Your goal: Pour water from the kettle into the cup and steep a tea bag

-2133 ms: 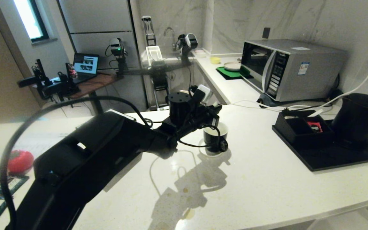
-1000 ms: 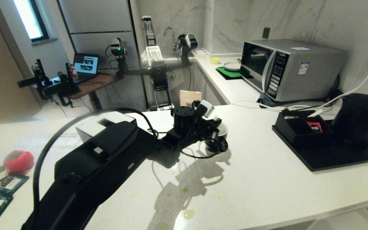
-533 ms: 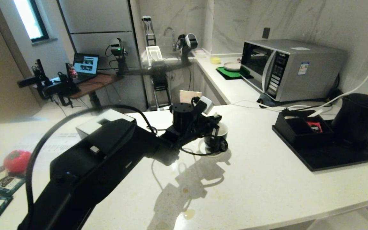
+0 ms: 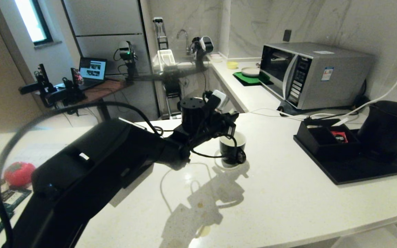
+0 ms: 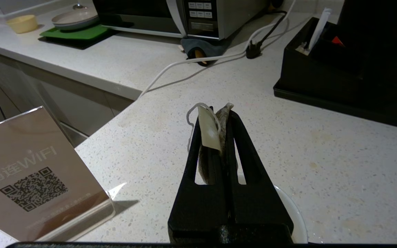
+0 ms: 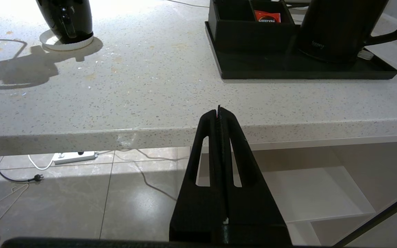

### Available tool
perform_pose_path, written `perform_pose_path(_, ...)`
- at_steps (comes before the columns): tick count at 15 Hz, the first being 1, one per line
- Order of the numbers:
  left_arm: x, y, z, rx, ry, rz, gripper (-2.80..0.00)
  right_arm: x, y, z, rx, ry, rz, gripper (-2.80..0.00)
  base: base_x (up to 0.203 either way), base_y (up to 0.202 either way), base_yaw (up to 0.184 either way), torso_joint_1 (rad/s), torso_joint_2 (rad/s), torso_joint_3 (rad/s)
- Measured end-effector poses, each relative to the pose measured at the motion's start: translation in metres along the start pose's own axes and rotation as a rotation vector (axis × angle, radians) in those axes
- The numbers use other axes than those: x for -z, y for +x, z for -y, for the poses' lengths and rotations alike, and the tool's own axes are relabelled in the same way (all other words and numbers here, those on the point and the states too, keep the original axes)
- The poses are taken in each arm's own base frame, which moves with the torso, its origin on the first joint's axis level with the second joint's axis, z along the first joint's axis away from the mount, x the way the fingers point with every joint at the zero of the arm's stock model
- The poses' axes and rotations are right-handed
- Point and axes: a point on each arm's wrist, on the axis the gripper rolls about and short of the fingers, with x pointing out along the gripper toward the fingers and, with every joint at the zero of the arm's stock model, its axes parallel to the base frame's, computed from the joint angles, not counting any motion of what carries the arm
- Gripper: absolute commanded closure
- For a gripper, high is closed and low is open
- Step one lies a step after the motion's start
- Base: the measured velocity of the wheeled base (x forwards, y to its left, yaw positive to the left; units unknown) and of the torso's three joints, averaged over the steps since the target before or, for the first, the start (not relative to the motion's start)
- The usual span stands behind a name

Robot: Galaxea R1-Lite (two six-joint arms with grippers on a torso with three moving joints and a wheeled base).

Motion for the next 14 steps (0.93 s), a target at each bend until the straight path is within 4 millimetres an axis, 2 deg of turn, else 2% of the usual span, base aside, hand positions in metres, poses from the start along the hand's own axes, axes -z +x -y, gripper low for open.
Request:
perform_pose_path(6, -0.006, -0.005, -0.003, 0.009, -0.009, -0.062, 0.0, 0.0, 0.0, 0.0, 0.0, 0.0, 0.0, 0.0, 0.0, 0.0, 0.0, 0.0, 0.0, 0.0)
perform_pose_path(14, 0.016, -0.002, -0.001, 0.017, -0.019, -0.123, 0.0, 0.0, 0.0, 0.0, 0.0, 0.001, 0.0, 0.0, 0.0, 0.0, 0.0, 0.0, 0.0, 0.0)
